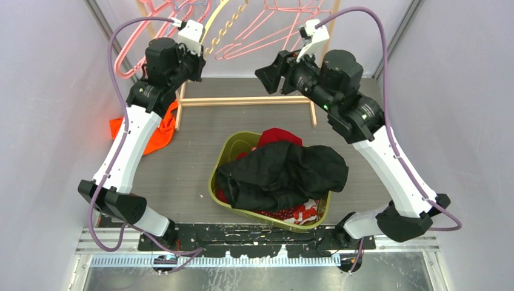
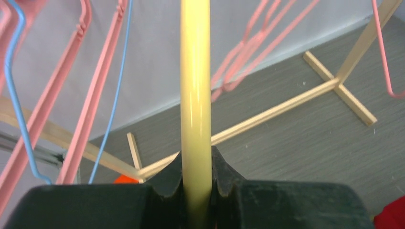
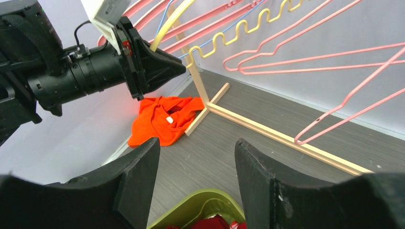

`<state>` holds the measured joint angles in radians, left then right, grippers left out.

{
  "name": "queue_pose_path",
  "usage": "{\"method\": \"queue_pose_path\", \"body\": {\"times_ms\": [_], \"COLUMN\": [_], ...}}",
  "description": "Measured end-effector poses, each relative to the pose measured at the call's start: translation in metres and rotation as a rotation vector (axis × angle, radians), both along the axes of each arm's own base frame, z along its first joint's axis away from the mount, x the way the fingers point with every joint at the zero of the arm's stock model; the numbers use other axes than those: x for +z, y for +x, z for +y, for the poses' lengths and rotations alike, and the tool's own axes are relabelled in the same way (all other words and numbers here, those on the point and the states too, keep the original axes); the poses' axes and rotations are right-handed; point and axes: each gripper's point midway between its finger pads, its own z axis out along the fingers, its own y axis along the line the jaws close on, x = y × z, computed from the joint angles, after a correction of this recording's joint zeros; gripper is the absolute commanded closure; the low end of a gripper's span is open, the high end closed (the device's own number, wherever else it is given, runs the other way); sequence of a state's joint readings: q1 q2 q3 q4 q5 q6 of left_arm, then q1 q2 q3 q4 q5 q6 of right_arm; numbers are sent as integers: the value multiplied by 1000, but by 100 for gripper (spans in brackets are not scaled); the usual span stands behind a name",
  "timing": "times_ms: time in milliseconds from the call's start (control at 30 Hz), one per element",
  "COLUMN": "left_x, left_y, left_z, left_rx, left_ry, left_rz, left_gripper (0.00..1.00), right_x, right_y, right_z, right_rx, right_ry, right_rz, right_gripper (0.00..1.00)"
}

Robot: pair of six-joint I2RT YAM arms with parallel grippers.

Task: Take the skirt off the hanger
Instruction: Place the hanger at the clothesline.

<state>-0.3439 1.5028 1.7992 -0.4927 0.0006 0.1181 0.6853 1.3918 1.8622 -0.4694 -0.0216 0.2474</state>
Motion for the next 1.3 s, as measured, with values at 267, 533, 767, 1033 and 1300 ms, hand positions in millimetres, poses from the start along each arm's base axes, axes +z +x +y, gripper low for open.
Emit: {"method": "queue_pose_path", "body": {"times_ms": [267, 533, 767, 1033, 1300], "left_x": [19, 13, -11, -17, -21], "left_y": [3, 9, 31, 40, 33], "left_z": [-5, -10, -20, -25, -23], "left_rx": [-19, -32, -43, -50, -47], "left_ry": [-21, -24, -11, -16, -19], "left_rz": [-35, -19, 28, 32, 40], "left_gripper": [100, 100, 100, 79, 9], "right_x": [-7, -20, -26, -26, -28], "right_y": [-7, -3, -2, -4, -4], "right_z": [-19, -23, -31, -40, -40], "right_rx": [-56, -85, -120, -145, -144], "right_ry": [-32, -67, -98, -122, -134], "right_rz": [10, 38, 50, 40, 38], "right_gripper": [37, 37, 39, 35, 25]}}
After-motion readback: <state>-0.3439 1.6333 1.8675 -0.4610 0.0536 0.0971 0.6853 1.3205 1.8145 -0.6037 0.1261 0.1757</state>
